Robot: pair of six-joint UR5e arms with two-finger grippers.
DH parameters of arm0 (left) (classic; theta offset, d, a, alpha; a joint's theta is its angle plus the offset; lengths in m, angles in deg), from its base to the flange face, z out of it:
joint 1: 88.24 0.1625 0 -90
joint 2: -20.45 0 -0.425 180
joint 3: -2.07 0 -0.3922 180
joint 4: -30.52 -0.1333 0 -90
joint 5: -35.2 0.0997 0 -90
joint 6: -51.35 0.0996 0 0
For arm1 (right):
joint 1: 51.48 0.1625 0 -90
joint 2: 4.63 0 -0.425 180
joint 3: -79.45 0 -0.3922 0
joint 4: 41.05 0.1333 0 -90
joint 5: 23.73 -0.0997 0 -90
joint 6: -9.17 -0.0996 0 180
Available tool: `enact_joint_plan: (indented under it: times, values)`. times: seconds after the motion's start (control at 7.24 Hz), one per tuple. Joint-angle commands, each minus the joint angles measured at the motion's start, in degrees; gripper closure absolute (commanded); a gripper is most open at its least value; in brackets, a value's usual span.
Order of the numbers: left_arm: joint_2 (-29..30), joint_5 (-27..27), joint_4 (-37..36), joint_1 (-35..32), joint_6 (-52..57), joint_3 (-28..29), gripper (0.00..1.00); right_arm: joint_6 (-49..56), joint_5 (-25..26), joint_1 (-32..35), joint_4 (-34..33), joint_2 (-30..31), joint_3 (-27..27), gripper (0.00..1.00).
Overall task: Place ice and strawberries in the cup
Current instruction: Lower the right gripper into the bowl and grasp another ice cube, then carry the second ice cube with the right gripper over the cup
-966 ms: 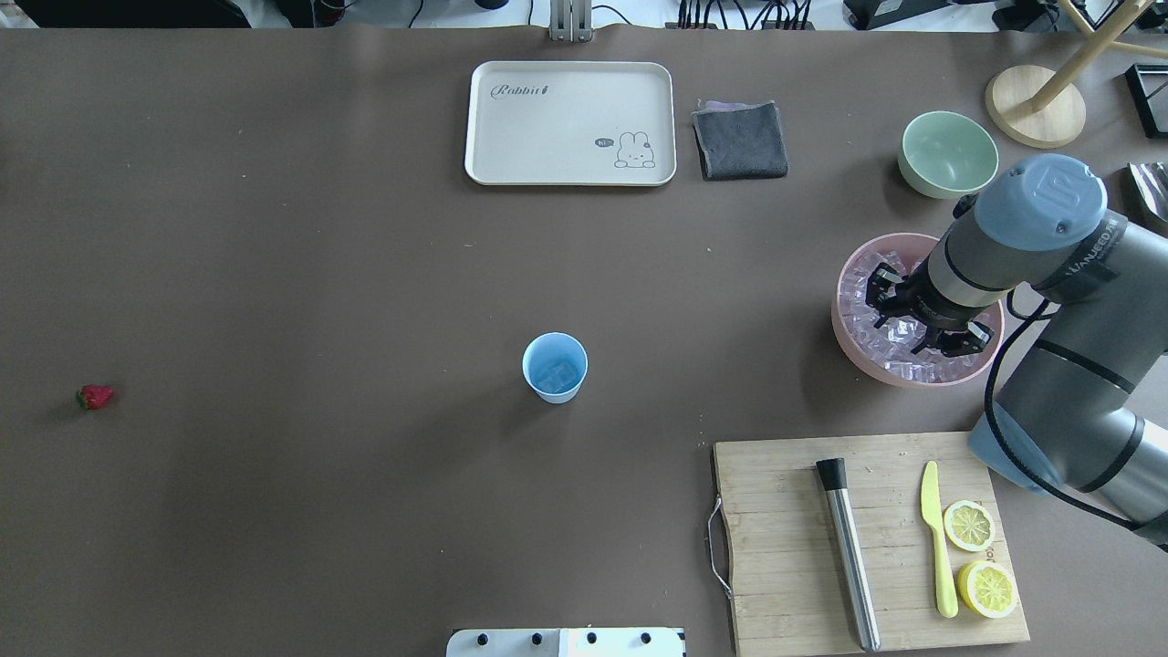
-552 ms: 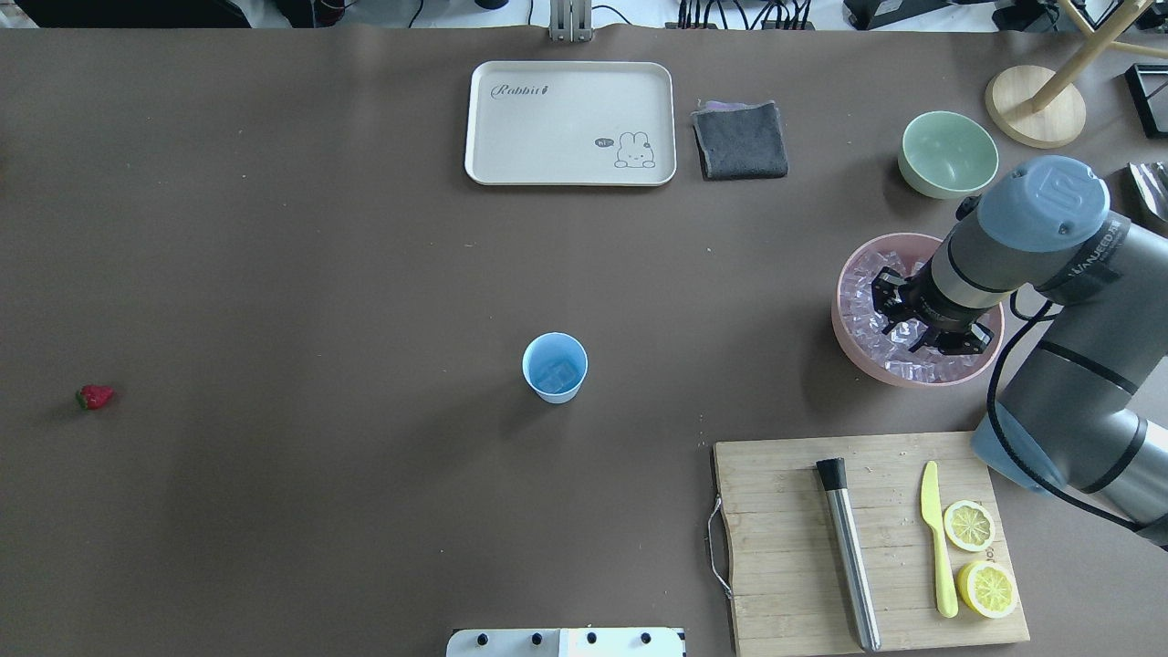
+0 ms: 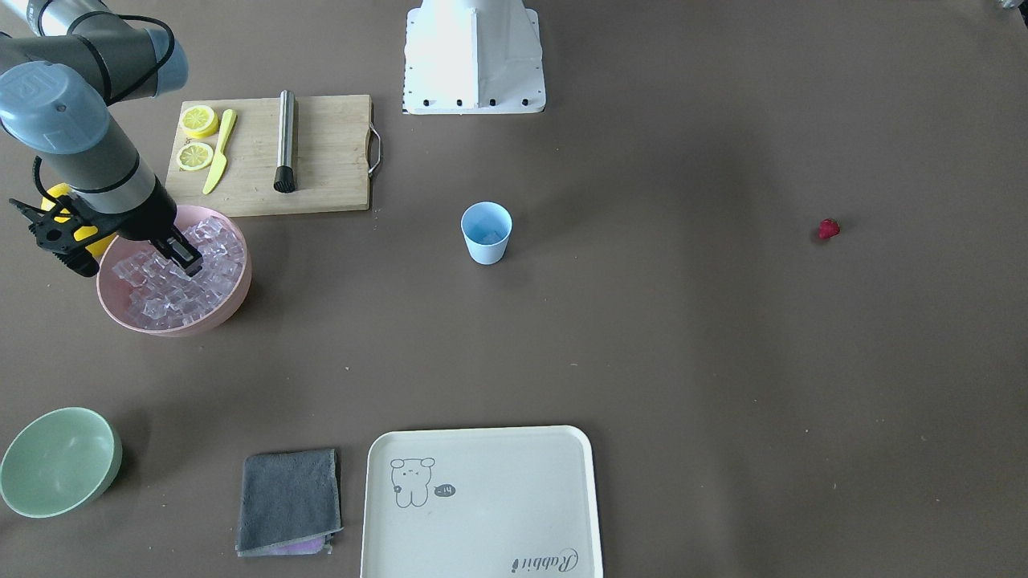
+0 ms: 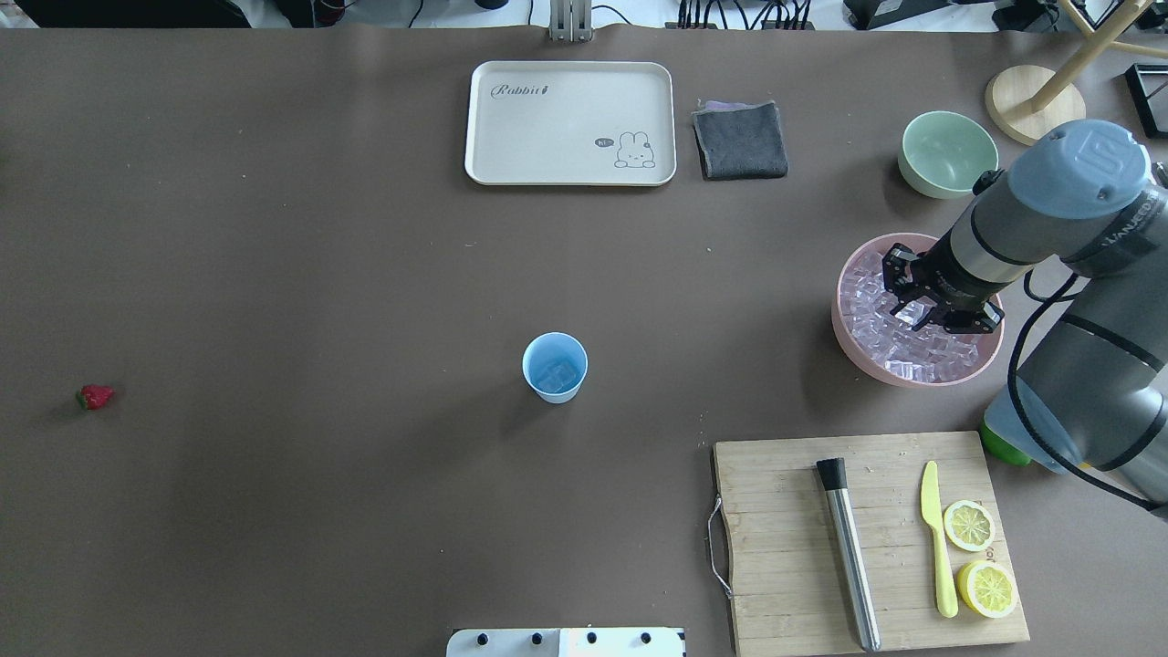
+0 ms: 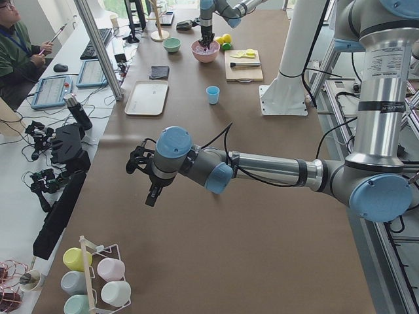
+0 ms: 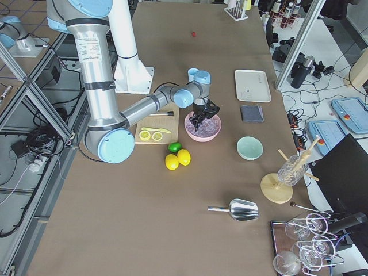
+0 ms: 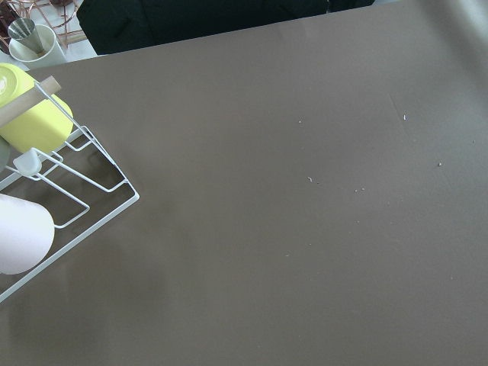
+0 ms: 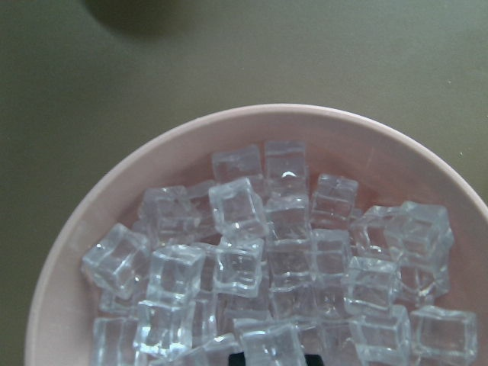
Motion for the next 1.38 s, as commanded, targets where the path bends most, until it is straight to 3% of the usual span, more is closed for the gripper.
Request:
enact_joint_plan:
  times: [0.0,0.69,1.24]
  values:
    - [0.03,0.0,-0.01,0.09,-0.09,0.1,0.02,0.07,-2.26,2.11,-0.09,-0.28,2.22,1.0]
    - [0.56,0.0,-0.54,0.18,0.0,0.54,0.02,-3.52,0.19,-5.77,-6.94,-17.57,4.07,1.0]
    - [0.12,0.0,-0.53,0.18,0.18,1.5,0.02,-2.84,11.86,-19.65,-6.5,-26.38,2.76,1.0]
